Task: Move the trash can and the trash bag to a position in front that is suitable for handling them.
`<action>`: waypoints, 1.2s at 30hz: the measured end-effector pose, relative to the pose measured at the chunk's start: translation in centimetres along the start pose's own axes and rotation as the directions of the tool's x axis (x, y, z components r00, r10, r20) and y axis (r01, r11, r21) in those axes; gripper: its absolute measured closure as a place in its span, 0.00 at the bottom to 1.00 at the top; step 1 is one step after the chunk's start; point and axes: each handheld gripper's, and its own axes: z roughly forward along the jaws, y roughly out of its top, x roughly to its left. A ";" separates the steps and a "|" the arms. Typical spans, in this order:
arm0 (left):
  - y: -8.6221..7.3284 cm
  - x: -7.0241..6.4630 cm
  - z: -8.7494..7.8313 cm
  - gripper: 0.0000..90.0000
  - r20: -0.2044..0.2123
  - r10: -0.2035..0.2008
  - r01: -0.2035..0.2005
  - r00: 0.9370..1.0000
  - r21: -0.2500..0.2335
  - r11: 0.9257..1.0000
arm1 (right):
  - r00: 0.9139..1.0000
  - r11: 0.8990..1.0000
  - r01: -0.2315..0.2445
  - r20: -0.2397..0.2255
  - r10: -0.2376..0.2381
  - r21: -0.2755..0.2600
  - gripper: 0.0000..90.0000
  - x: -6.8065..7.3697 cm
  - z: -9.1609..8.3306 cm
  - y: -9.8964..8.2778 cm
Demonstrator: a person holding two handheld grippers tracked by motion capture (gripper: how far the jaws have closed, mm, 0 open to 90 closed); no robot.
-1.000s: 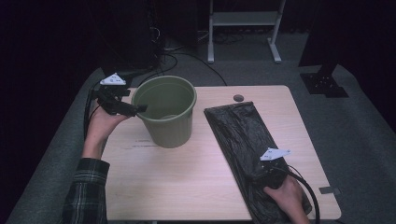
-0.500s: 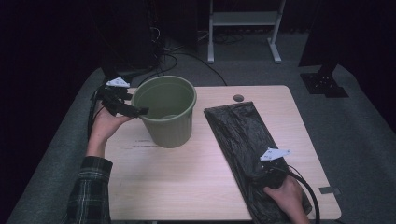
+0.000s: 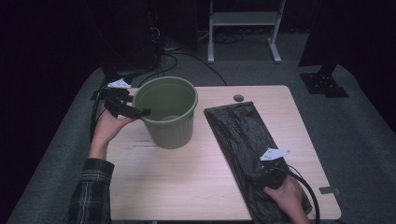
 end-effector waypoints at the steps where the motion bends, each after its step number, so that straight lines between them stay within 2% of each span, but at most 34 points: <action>1: 0.0 -0.1 0.0 0.00 0.002 0.002 -0.002 1.000 0.001 1.000 | 1.000 1.000 0.000 0.000 0.000 0.000 0.00 0.0 0.0 0.0; 6: -0.2 -1.1 0.2 0.00 0.029 0.008 -0.009 1.000 0.002 1.000 | 1.000 1.000 0.001 0.000 -0.001 0.000 0.00 0.0 0.0 0.0; 9: -0.4 -2.1 0.4 0.00 0.032 0.030 -0.030 0.999 0.010 1.000 | 1.000 1.000 0.000 0.000 0.000 -0.001 0.00 0.0 0.0 0.0; 15: -0.8 -4.0 0.5 0.00 0.065 0.038 -0.037 0.997 -0.015 0.999 | 1.000 1.000 0.000 0.000 0.000 -0.001 0.00 0.0 0.0 0.0; 23: -0.8 -6.2 0.4 0.00 0.085 0.066 -0.065 0.994 -0.005 0.998 | 1.000 1.000 -0.001 -0.001 0.001 -0.001 0.00 0.0 0.0 0.0; 27: -1.1 -7.4 0.3 0.00 0.096 0.068 -0.067 0.993 -0.013 0.998 | 1.000 1.000 -0.002 -0.001 0.002 0.000 0.00 0.0 0.0 0.0; 36: -1.5 -10.4 0.3 0.00 0.142 0.093 -0.092 0.985 -0.018 0.996 | 1.000 1.000 -0.001 -0.001 0.001 0.000 0.00 0.0 0.0 0.0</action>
